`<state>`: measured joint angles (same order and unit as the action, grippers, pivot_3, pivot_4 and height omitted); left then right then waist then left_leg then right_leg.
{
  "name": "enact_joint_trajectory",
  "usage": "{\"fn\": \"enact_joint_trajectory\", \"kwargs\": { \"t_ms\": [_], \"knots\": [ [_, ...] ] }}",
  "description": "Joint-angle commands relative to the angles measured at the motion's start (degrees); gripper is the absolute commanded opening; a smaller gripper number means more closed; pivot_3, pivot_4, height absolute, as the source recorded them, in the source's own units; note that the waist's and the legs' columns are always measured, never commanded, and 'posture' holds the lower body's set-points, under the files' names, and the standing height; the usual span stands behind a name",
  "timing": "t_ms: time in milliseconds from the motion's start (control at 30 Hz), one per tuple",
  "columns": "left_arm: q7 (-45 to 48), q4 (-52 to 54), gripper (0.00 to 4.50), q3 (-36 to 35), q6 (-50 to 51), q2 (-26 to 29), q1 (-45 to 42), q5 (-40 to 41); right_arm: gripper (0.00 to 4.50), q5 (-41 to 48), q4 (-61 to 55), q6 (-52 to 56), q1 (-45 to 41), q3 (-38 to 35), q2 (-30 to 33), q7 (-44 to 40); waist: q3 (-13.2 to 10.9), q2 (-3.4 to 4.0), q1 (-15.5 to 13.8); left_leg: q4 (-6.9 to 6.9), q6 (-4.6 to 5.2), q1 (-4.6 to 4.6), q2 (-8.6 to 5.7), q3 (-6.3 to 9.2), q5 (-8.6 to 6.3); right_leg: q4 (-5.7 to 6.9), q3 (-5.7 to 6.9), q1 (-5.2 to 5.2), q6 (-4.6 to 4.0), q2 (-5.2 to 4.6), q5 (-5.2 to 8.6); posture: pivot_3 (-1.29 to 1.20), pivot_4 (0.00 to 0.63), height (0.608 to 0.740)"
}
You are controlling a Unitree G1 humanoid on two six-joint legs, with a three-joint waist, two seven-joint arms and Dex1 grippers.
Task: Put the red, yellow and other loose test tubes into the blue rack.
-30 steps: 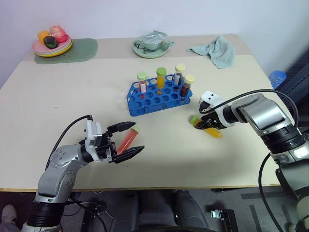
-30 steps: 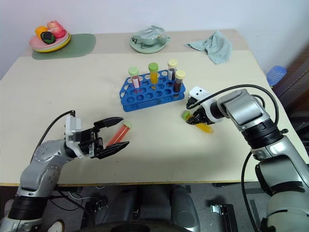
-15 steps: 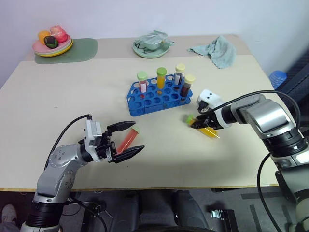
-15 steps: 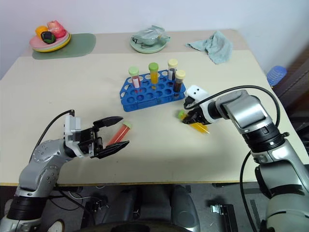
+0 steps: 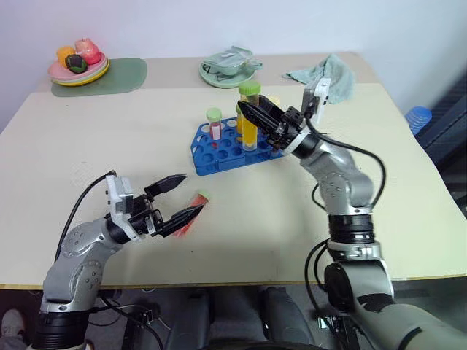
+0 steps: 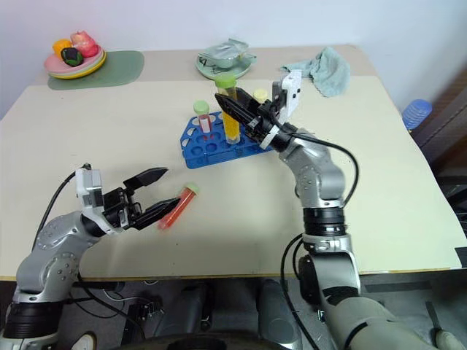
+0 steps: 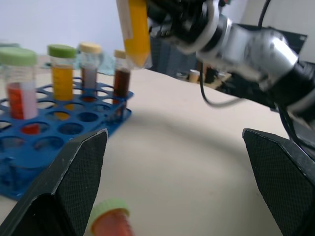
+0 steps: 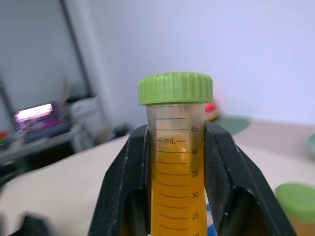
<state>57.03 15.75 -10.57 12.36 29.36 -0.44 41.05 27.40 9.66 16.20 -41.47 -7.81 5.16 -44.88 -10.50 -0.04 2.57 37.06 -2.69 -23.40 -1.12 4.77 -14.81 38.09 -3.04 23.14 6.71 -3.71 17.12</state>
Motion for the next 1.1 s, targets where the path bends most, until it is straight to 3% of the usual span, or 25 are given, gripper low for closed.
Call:
{"fn": "enact_joint_trajectory", "kwargs": {
  "t_ms": [33, 233, 433, 633, 1100],
  "knots": [
    [-1.42, 2.74, 4.5, -3.16, 1.04, 0.33, 1.16, 2.77, 0.83, -1.59, 8.9, -15.04, -3.51, -1.8, -4.48, 1.85, 0.0, 0.0, 0.13, -0.01, -0.01, 0.0, 0.0, 0.0, 0.0, 0.01, -0.01, 0.01, 0.0, 0.0, 0.0, 0.0, 0.15, 0.74],
    [-3.38, 5.74, 4.5, -6.37, 2.17, 1.11, 3.86, 4.57, 0.83, -5.04, 29.91, -37.26, -7.69, -4.07, -8.04, 2.54, -0.01, 0.01, 0.15, -0.05, -0.04, 0.01, 0.01, -0.01, 0.02, 0.02, -0.02, 0.04, -0.01, 0.02, 0.0, 0.0, 0.15, 0.74],
    [-6.49, 7.02, 4.5, -7.93, 2.06, 0.37, 4.34, 4.72, 0.83, -5.43, 42.51, -47.0, -11.11, -5.54, -8.56, 2.01, -0.01, 0.02, 0.19, -0.05, -0.06, 0.01, 0.0, -0.01, 0.03, 0.02, -0.02, 0.04, -0.01, 0.02, 0.0, 0.0, 0.15, 0.74],
    [-8.99, 7.43, 4.5, -7.14, -0.08, -0.8, 3.82, 1.89, 0.83, -6.55, 48.65, -52.38, -12.74, -6.63, -7.85, 3.34, -0.01, 0.02, 0.31, -0.06, -0.07, 0.02, 0.01, -0.01, 0.04, 0.03, -0.02, 0.04, -0.01, 0.03, 0.0, 0.0, 0.15, 0.74],
    [-11.93, 6.79, 4.5, -5.12, -1.51, -2.72, 1.44, -1.3, 0.83, -8.51, 50.94, -53.62, -10.48, -6.01, -8.33, 3.5, -0.01, 0.02, 1.02, -0.06, -0.08, 0.02, 0.0, 0.01, 0.05, 0.04, -0.02, 0.03, -0.01, 0.04, 0.0, 0.0, 0.15, 0.74]
  ]
}}
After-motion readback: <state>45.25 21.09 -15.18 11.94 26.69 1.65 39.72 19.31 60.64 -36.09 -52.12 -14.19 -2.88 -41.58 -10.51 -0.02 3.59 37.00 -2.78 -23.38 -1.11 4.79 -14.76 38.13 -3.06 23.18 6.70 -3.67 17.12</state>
